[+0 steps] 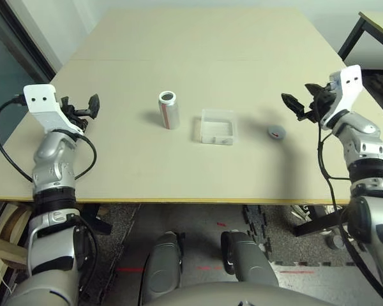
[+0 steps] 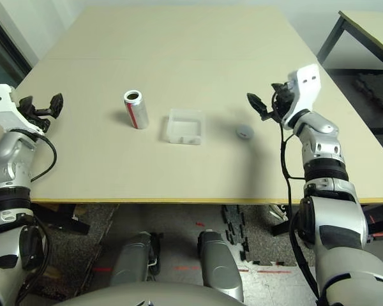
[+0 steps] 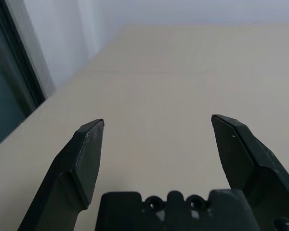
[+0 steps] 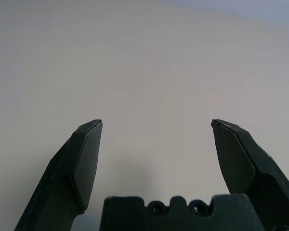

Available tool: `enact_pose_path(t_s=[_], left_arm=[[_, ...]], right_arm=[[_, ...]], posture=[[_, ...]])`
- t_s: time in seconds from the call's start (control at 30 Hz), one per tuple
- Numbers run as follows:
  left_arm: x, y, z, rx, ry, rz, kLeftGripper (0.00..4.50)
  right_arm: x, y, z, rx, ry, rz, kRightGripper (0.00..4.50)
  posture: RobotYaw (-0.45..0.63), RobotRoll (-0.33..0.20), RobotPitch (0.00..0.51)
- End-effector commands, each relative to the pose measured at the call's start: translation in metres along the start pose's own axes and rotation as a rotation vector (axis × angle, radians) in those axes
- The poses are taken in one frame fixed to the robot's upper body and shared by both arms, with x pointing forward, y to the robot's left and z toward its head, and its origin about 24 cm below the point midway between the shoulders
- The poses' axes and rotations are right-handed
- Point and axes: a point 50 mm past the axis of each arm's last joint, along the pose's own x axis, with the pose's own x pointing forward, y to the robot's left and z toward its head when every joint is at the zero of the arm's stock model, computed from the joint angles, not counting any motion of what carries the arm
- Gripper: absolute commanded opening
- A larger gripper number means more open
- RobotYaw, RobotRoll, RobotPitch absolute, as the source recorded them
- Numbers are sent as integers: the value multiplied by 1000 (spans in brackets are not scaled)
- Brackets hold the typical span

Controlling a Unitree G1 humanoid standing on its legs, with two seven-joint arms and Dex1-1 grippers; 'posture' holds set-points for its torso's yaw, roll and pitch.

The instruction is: Pour the medicine from the bottle into the box.

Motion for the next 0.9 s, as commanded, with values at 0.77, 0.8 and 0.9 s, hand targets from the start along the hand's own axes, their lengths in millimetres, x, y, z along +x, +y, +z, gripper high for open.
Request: enact_pose_path(t_s=[0.77, 0.8, 0.9], left_arm=[[9, 13, -8, 40, 34, 37, 4478], [9, 14, -7, 41, 34, 37, 4478], [8, 14, -6, 45, 32, 35, 4478]], right_arm=[[-24, -25, -9, -73, -31, -301, 4500], [-23, -25, -10, -73, -29, -297, 4500], [-22, -23, -10, -75, -24, -285, 4500]], posture=[[-108, 0, 137], [-104, 0, 145], [-95, 0, 157]])
